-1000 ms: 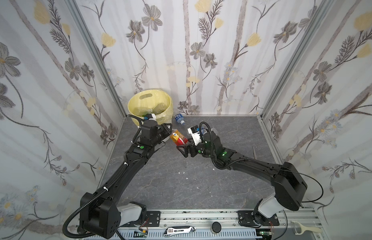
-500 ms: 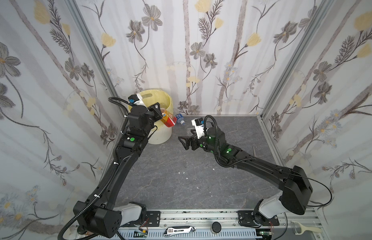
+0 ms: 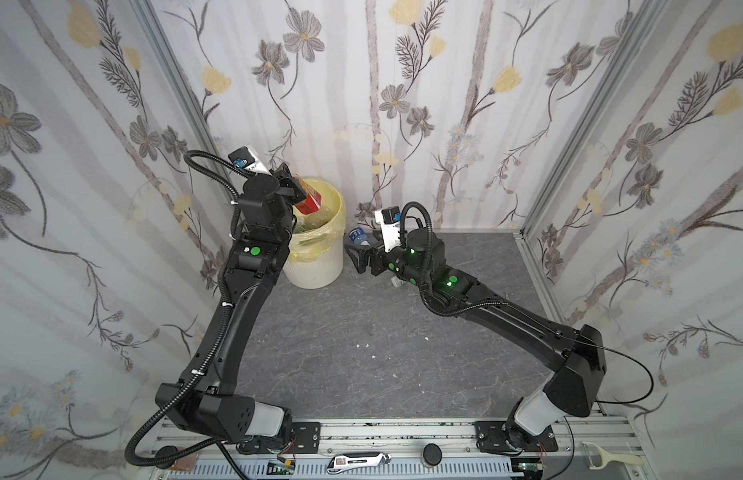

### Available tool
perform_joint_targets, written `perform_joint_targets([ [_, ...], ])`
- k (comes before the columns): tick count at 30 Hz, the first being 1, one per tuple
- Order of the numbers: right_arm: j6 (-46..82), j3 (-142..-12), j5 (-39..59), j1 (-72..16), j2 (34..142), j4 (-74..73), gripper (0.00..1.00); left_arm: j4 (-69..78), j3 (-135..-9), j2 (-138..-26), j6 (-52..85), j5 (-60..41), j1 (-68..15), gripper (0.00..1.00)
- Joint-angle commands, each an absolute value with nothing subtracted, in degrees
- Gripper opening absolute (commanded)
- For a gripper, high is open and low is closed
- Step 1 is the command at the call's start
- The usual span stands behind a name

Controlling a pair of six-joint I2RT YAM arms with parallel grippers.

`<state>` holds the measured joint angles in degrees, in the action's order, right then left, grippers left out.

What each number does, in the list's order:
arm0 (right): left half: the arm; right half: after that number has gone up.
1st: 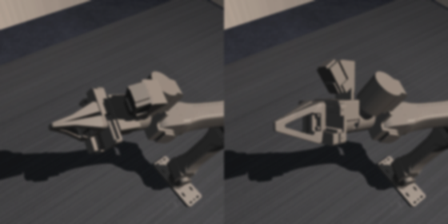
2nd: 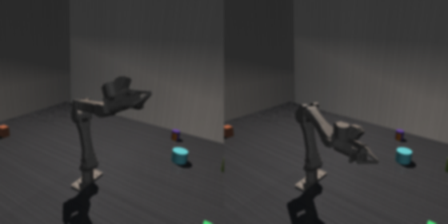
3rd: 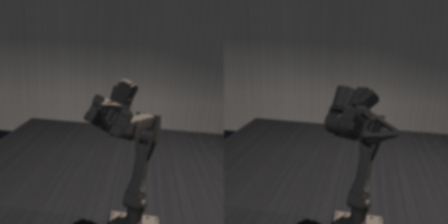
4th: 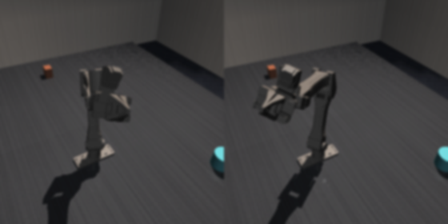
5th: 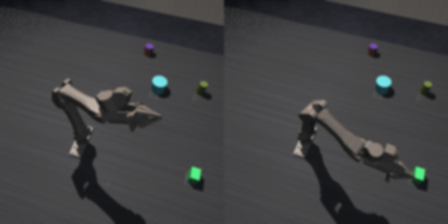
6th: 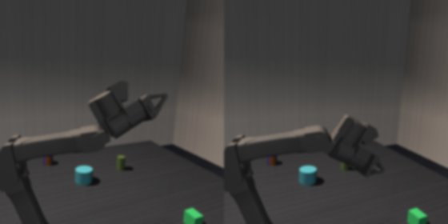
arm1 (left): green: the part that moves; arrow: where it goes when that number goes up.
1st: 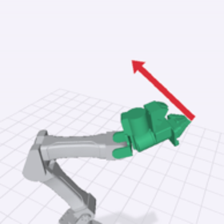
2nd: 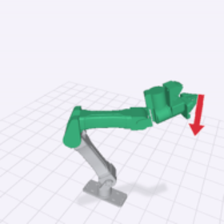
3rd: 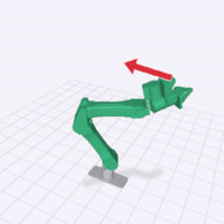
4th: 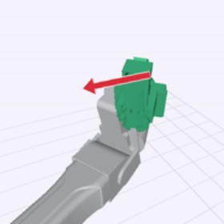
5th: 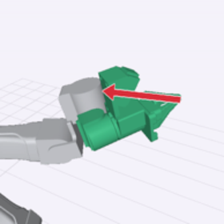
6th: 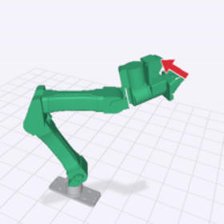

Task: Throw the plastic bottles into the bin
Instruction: 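Carry the orange-red bottle over the bin with the left gripper while the right gripper releases, then open the left gripper over the bin to drop the orange-red bottle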

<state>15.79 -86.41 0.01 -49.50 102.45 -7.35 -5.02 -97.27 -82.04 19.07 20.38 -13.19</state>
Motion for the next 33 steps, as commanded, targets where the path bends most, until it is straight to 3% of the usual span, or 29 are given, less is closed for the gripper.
perform_joint_targets([
  [1, 15.09, -88.21, -0.44, -49.63, 103.36, -6.48, 1.0, -3.99, -101.37, -84.21, 15.44, 24.07, -12.58, 0.21],
  [12, 14.93, -87.63, -1.15, -49.32, 103.77, -6.11, 1.0, -3.87, -122.28, -92.9, 9.1, 26.25, -12.24, 0.21],
  [19, 15.64, -87.52, -0.31, -48.87, 104.8, -6.3, 1.0, -3.88, -117.45, -96.35, 13.06, 24.46, -11.75, 0.26],
  [21, 15.99, -87.3, -0.05, -48.73, 104.94, -6.33, 1.0, -4.61, -114.48, -98.56, 13.84, 21.77, -11.27, 0.35],
  [25, 16.5, -85.44, 0.0, -48.7, 103.62, -6.53, 1.0, -6.59, -113.51, -97.83, 11.84, 18.05, -12.19, 0.92],
  [26, 16.61, -84.8, -0.09, -48.68, 103.31, -6.95, 1.0, -6.67, -113.91, -97.06, 11.7, 17.6, -12.22, 1.0],
  [33, 18.92, -83.46, 0.48, -48.26, 103.0, -8.41, 1.0, -7.11, -114.19, -91.41, 13.62, 16.37, -13.48, 1.0],
])
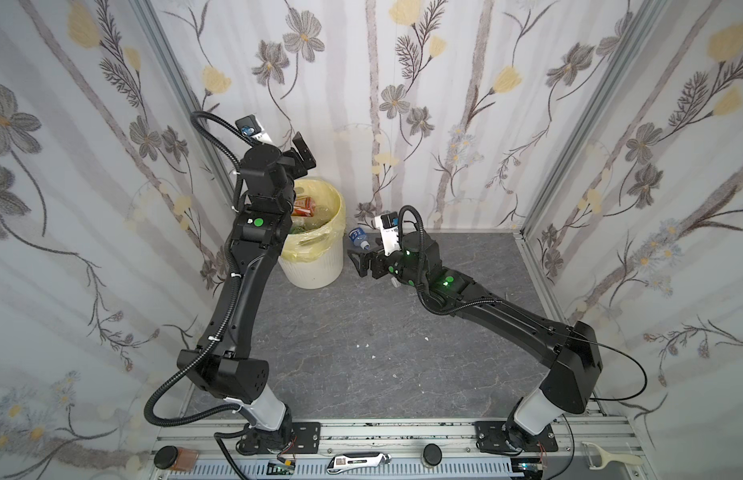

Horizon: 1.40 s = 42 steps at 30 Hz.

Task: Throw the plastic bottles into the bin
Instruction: 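Open the left gripper over the bin to drop the orange-red bottle, then move the right gripper to the clear green-labelled bottle while the left gripper lowers toward it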

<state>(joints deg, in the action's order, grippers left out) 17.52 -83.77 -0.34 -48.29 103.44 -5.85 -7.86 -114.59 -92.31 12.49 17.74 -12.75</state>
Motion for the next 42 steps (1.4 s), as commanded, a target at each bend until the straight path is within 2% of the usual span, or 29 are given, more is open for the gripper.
perform_joint_targets([
  [1, 19.22, -83.28, 0.6, -48.33, 102.96, -8.66, 1.0, -7.1, -113.74, -90.92, 13.62, 16.53, -13.82, 1.0],
  [13, 20.83, -77.8, -3.43, -47.5, 99.7, -8.88, 1.0, -6.95, -104.55, -85.87, 20.27, 11.91, -17.09, 1.0],
  [21, 29.94, -73.06, -12.23, -38.85, 99.46, -3.46, 1.0, -6.87, -95.42, -83.48, 25.31, 5.81, -21.4, 1.0],
  [28, 33.38, -73.01, -15.09, -33.3, 104.65, 0.2, 1.0, -6.68, -86.15, -82.18, 28.32, 3.96, -26.26, 1.0],
  [42, 37.7, -87.66, -11.12, -23.85, 123.25, 10.5, 1.0, -6.24, -74.89, -85.34, 31.59, 4.48, -35.13, 1.0],
])
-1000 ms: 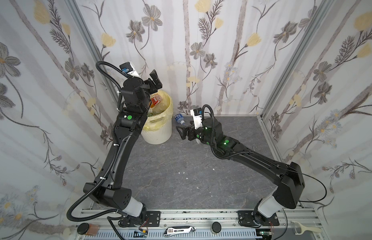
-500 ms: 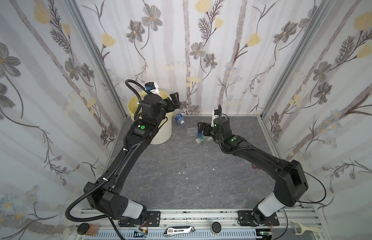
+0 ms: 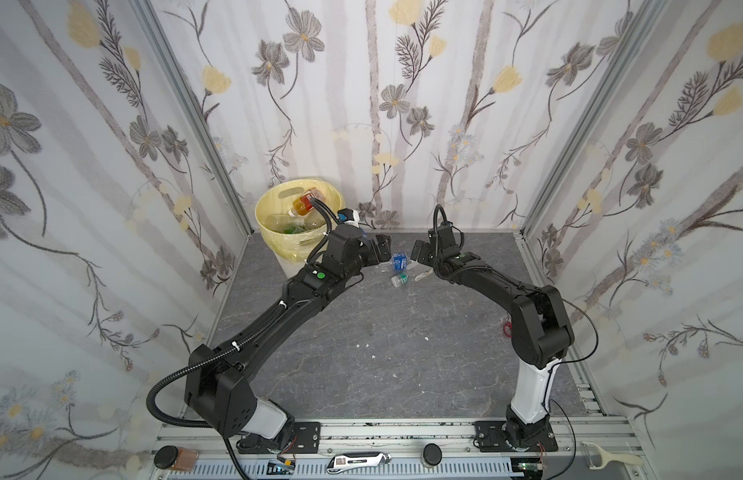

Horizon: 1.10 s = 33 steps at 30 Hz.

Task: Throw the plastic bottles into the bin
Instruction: 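Move the right gripper to the clear green-labelled bottle while the left gripper lowers toward it, then grasp the clear green-labelled bottle with the right gripper and raise its cap end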

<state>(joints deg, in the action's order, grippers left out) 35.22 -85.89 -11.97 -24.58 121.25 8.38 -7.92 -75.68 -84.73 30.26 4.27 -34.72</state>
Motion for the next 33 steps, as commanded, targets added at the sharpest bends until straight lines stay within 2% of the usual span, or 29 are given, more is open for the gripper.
perform_joint_targets([
  [1, 38.28, -88.16, -11.28, -23.59, 124.09, 10.8, 1.0, -6.16, -74.59, -85.51, 31.81, 4.44, -35.33, 1.0],
  [19, 41.88, -97.15, -14.14, -23.18, 134.28, 18.91, 1.0, -5.89, -74.53, -89.11, 30.59, 3.44, -35.95, 1.0],
  [25, 41.11, -95.93, -14.2, -23.13, 133.81, 20.18, 1.0, -5.84, -74.53, -89.43, 30.09, 3.3, -36.01, 1.0],
  [33, 36.83, -87.23, -12.24, -23.13, 128.58, 15.11, 0.96, -5.8, -72.65, -88.86, 30.21, 3.35, -35.98, 1.0],
])
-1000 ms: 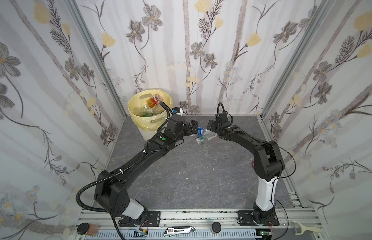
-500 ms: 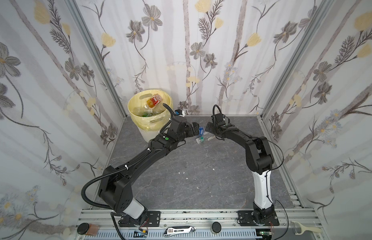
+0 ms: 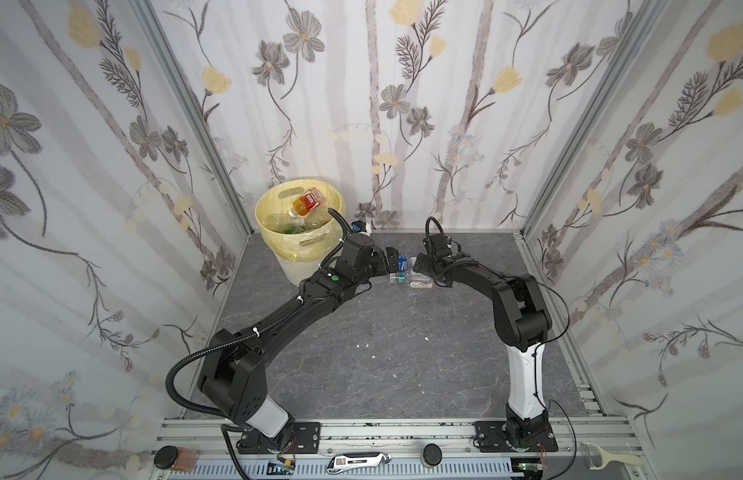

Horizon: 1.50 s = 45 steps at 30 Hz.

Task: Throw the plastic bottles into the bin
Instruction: 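Grasp the clear green-labelled bottle with the right gripper and raise its cap end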

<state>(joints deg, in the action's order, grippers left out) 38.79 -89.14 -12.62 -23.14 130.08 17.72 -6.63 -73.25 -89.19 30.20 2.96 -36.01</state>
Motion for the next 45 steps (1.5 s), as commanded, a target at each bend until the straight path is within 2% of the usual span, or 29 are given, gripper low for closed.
perform_joint_targets([
  [1, 36.45, -86.38, -12.15, -23.13, 128.05, 14.72, 0.96, -5.82, -72.44, -88.83, 30.3, 3.26, -35.95, 1.0],
  [9, 33.66, -77.03, -7.4, -23.31, 121.57, 9.92, 0.91, -5.8, -71.69, -88.53, 30.8, 2.9, -35.95, 1.0],
  [15, 31.33, -69.64, -3.58, -24.47, 115.09, 4.23, 0.92, -5.87, -71.02, -88.36, 31.28, 2.82, -35.95, 1.0],
  [21, 28.01, -68.38, -4.56, -26.86, 111.91, 3.97, 0.93, -5.84, -70.94, -88.44, 31.56, 2.99, -35.95, 1.0],
  [32, 24.88, -69.41, -10.33, -31.22, 115.49, 5.71, 0.92, -5.84, -70.32, -86.87, 31.9, 3.42, -35.98, 1.0],
  [38, 23.24, -69.62, -10.42, -31.8, 117.33, 6.67, 0.9, -5.87, -69.26, -86.4, 32.34, 3.57, -35.95, 1.0],
  [45, 22.58, -71.13, -10.55, -32.44, 119.09, 8.54, 0.78, -5.89, -69.17, -86.32, 32.87, 3.08, -35.99, 1.0],
])
